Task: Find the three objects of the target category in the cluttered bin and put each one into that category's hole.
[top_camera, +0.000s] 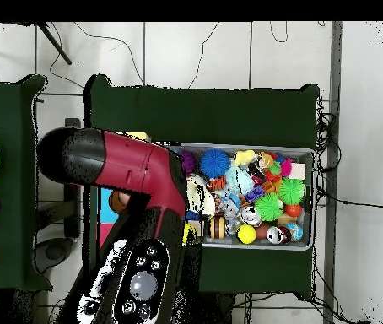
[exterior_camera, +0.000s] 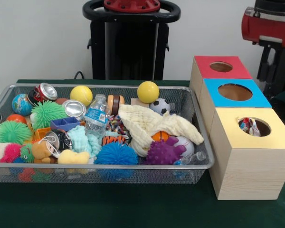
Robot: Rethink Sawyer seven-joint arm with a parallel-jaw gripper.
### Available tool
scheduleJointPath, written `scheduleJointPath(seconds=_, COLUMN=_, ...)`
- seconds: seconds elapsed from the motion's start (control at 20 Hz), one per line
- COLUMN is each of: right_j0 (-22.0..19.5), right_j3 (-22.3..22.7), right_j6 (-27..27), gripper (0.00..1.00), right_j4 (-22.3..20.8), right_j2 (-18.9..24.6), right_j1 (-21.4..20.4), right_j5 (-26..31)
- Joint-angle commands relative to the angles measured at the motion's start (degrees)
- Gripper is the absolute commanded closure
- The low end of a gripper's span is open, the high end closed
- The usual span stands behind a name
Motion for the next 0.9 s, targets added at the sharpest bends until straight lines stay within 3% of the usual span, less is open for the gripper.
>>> scheduleJointPath(seconds=0.05, right_j0=-4.0, right_j3=8.5, right_j6=-1.4, gripper=1.0, right_j4=-5.2, right_j2=5.0, right_j1=-2.0, right_j5=2.0)
scheduleJointPath(seconds=0.9, right_j0=-10.8, right_j3=13.6, right_j6=-9.6, gripper=1.0, right_j4=-14.1, right_j2=11.6, right_j1=-5.7, right_j5=-2.6)
